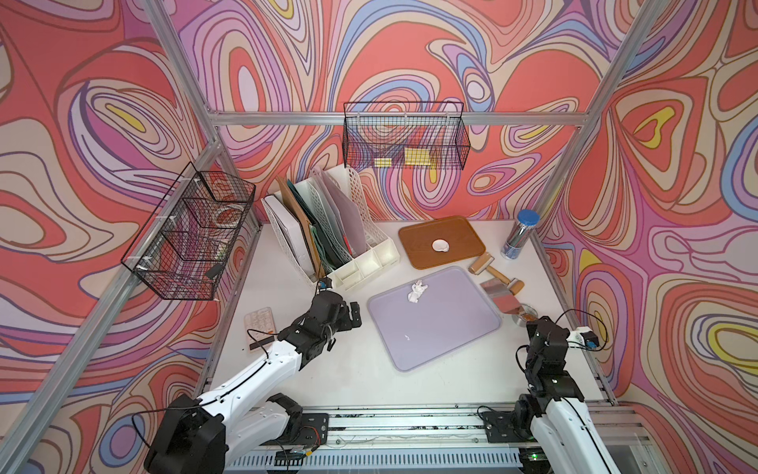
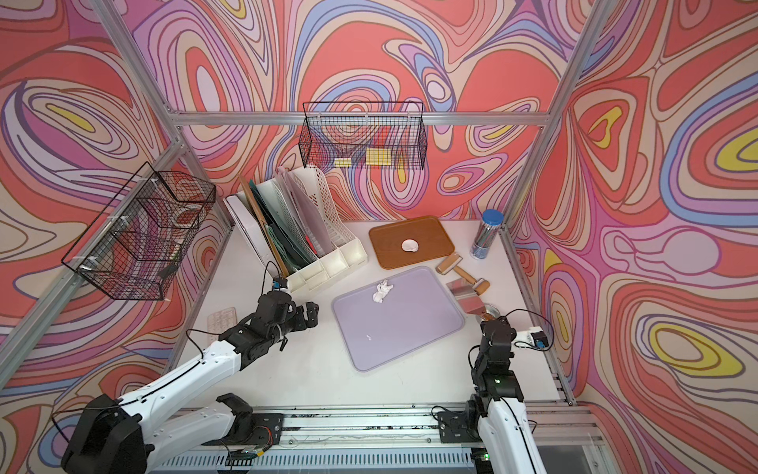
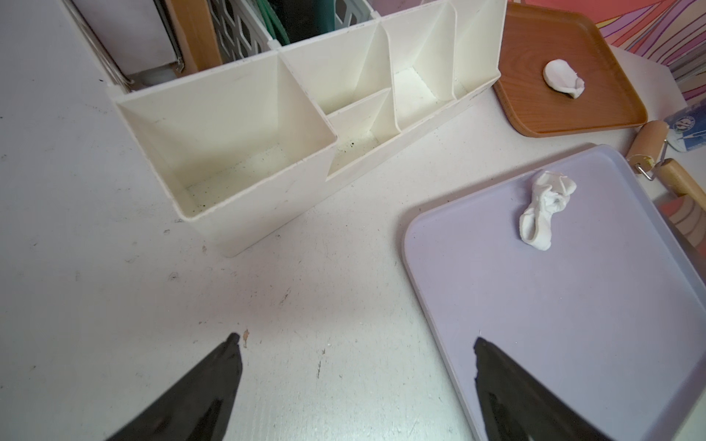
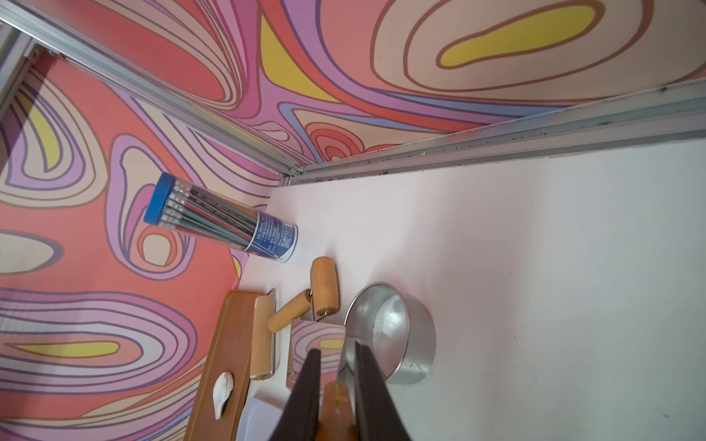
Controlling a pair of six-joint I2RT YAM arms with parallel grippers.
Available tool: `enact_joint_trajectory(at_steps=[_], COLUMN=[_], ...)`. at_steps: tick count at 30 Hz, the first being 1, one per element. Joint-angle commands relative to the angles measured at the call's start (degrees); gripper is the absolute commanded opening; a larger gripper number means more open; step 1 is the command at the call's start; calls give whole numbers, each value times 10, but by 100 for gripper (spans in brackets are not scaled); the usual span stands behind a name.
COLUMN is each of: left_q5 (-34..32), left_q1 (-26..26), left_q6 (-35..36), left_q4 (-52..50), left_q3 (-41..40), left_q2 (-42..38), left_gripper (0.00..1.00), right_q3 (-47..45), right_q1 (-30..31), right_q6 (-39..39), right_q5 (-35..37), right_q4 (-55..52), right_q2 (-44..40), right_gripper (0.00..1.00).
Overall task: Roll out the dumpling wrappers from the dough
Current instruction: Place the spatula at the center of the board, then reset both arms
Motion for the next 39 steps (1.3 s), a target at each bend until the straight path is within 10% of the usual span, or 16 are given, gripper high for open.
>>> enact_joint_trajectory(at_steps=[1,5,15,21,25,30,39], left_q5=[2,-3,-17,-115,-166,-235,-202], left_q1=[3,3,3,11,50,84,174], left_q6=[-2,0,-4,-7,-8,39,238], left_q4=[9,9,-5,-36,-36,22,265], left_q3=[6,5,12,23,18,-8,-91], left_q2=[0,0,-25,-41,-70,-89,4], left_gripper=[100,100,100,100,100,100,100], right_q3=[26,52,168,261,329,313,155], right_q1=[-3,-4,-4,-4,-3,4,109], right_q6=[19,14,-57,-208,-328,-462,-633], right_q5=[34,-6,-67,11,4,-170,-219], right_q4=[22,10,-176,-251,-236,-66,468], right_q2=[43,117,142,164,191,243,489], right_gripper=[0,2,53,94,98,98,98])
